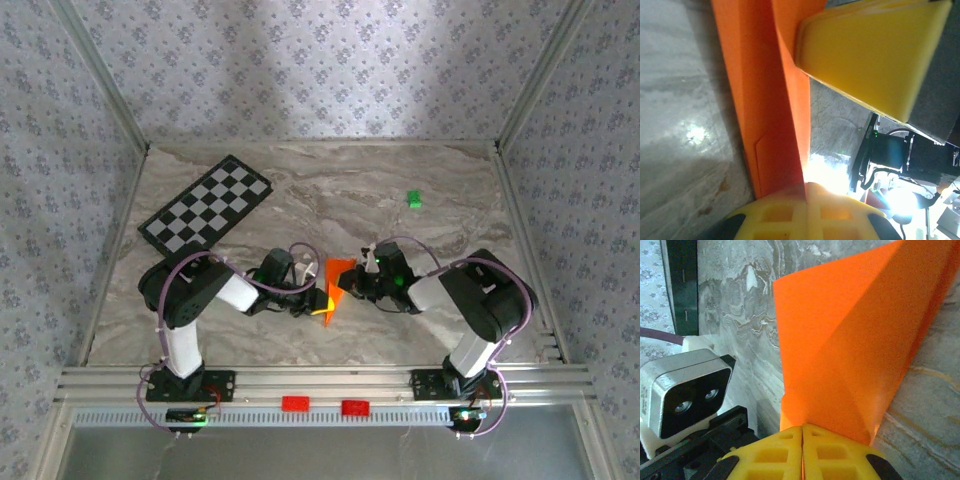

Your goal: Fold a paper plane with a square sheet of paper (pick it up from the middle)

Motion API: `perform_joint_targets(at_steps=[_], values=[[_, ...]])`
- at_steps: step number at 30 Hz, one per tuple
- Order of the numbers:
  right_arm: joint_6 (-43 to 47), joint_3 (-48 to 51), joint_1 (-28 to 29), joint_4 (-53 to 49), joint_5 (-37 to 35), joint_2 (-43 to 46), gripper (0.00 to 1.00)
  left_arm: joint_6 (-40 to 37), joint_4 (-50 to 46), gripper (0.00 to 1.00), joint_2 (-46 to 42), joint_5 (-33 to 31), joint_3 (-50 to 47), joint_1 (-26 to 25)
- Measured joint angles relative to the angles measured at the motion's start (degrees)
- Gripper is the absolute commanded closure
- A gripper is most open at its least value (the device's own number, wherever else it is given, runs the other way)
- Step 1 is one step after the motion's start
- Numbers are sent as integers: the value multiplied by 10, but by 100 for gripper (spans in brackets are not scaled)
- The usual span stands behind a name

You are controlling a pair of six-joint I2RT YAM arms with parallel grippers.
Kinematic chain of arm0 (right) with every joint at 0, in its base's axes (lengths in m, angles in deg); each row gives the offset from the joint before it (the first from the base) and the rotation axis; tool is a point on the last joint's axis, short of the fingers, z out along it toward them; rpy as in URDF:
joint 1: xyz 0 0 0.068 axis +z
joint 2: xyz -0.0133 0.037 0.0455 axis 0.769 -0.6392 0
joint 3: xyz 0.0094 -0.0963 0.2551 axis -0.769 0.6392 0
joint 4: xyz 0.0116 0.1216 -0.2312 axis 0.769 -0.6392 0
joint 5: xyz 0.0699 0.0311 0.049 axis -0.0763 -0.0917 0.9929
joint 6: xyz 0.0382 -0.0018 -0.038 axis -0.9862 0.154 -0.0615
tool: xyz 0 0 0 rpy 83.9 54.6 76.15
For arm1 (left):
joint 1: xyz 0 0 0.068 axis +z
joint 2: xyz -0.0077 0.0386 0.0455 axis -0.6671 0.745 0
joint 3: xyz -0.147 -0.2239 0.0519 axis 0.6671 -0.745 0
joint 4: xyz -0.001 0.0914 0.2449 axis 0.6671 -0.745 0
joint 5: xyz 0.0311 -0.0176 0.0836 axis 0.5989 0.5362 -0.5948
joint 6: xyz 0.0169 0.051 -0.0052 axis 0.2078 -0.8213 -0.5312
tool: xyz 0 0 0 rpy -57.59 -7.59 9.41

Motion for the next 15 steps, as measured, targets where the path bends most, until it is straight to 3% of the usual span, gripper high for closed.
perform_joint_targets(at_steps=[4,8,15], values=[[16,-32,11,-72,-18,1,94,2,2,100,0,-2,-1,0],[46,-78,31,-173,-59,9,94,2,3,91,0,-2,-2,0],[54,-92,37,-211,-82,13,95,-14,-21,83,-22,-15,-2,-6]])
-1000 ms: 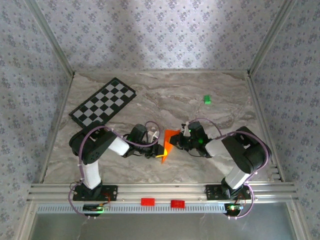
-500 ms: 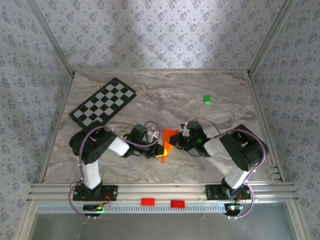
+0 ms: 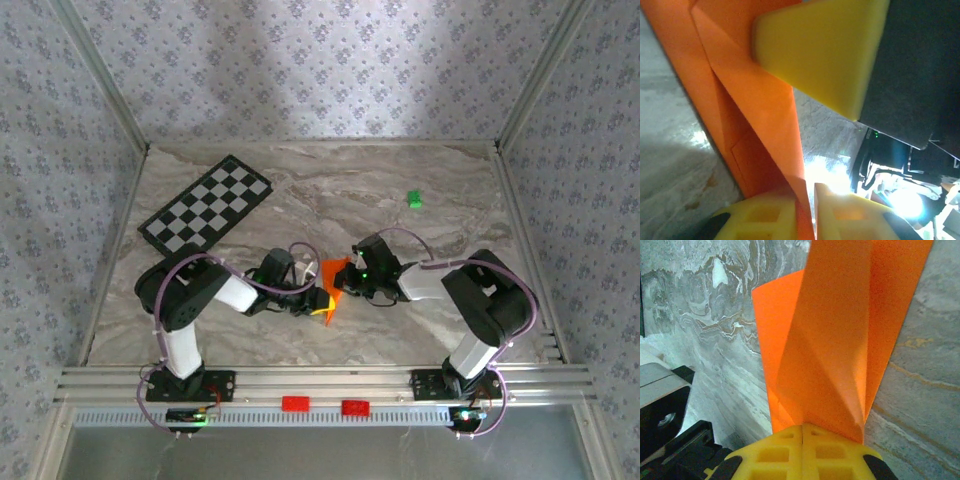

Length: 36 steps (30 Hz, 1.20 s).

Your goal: Fold a paper plane with a square sheet of paper (pick it up from the middle)

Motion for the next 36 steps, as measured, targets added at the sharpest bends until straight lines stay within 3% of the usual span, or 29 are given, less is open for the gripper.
perform_joint_targets(at_steps=[9,16,20,27,36], values=[[0,-1,0,-2,0,0,95,-48,-83,97,-35,-51,5,-21],[0,-8,0,-14,-1,-3,95,-64,-110,75,-56,-56,7,-29],[0,-12,2,-21,-3,-3,96,-67,-168,73,-113,-88,-9,-33],[0,-16,3,-27,-5,-3,96,-76,-263,94,-232,-141,-3,-25],[0,-24,6,-28,-5,-11,96,-82,-263,99,-126,-90,95,-21]])
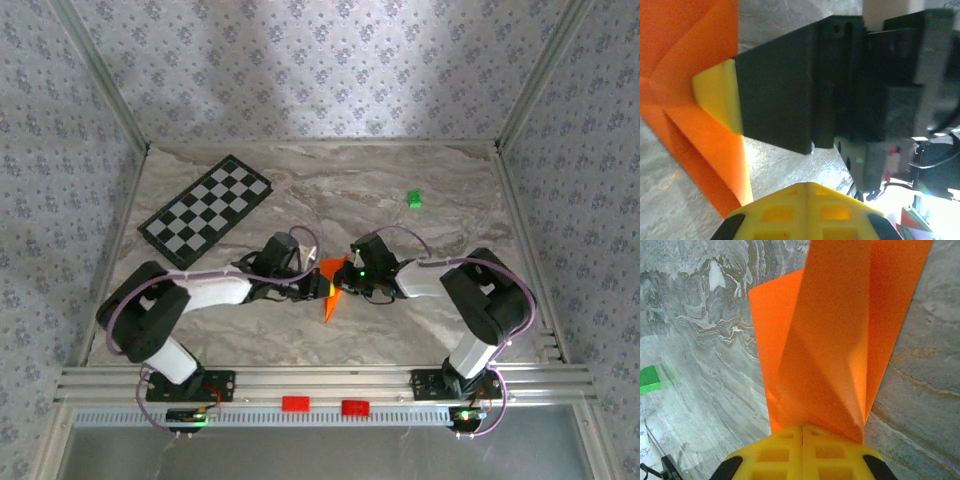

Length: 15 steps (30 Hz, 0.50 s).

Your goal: Fold a paper plane with a square sheet of paper (pick it up from the middle)

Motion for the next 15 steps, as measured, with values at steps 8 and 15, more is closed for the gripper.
perform_joint_targets(at_steps=[8,15], values=[[0,-2,1,0,0,-2,96,-13,0,99,59,24,26,0],[0,-2,1,3,1,-5,96,-22,3,99,87,43,34,-3]])
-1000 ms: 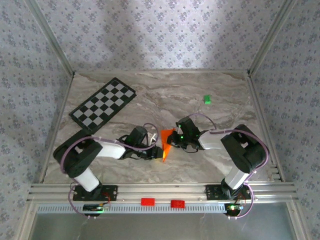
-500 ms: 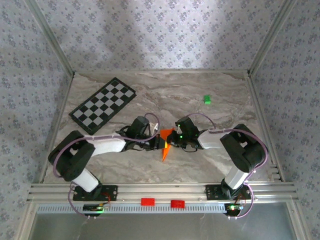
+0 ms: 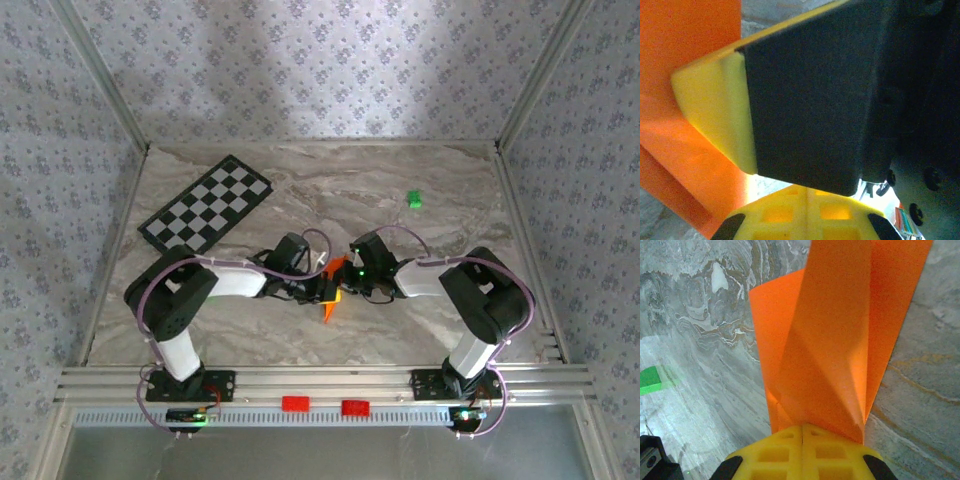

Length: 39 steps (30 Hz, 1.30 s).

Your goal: Fold a paper plane with a square sheet of paper (pick it up from the middle)

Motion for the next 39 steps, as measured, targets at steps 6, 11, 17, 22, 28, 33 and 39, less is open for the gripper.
perform_joint_targets(at_steps=[6,11,17,22,28,33,39], values=[[0,0,0,1,0,0,96,-20,-15,100,14,-3,0,-1],[0,0,0,1,0,0,96,-33,-24,100,17,-10,-3,-5],[0,0,0,2,1,-1,96,-41,-12,100,15,-20,-26,-12],[0,-2,0,1,2,-3,96,-42,13,99,5,-33,-44,-18],[0,-4,3,1,2,-5,96,-43,23,99,-32,-55,-85,-32],[0,-4,5,1,1,-5,96,-47,11,99,-58,-66,-106,-50],[0,-4,7,1,1,-5,96,-53,-24,99,-98,-60,-138,-66]])
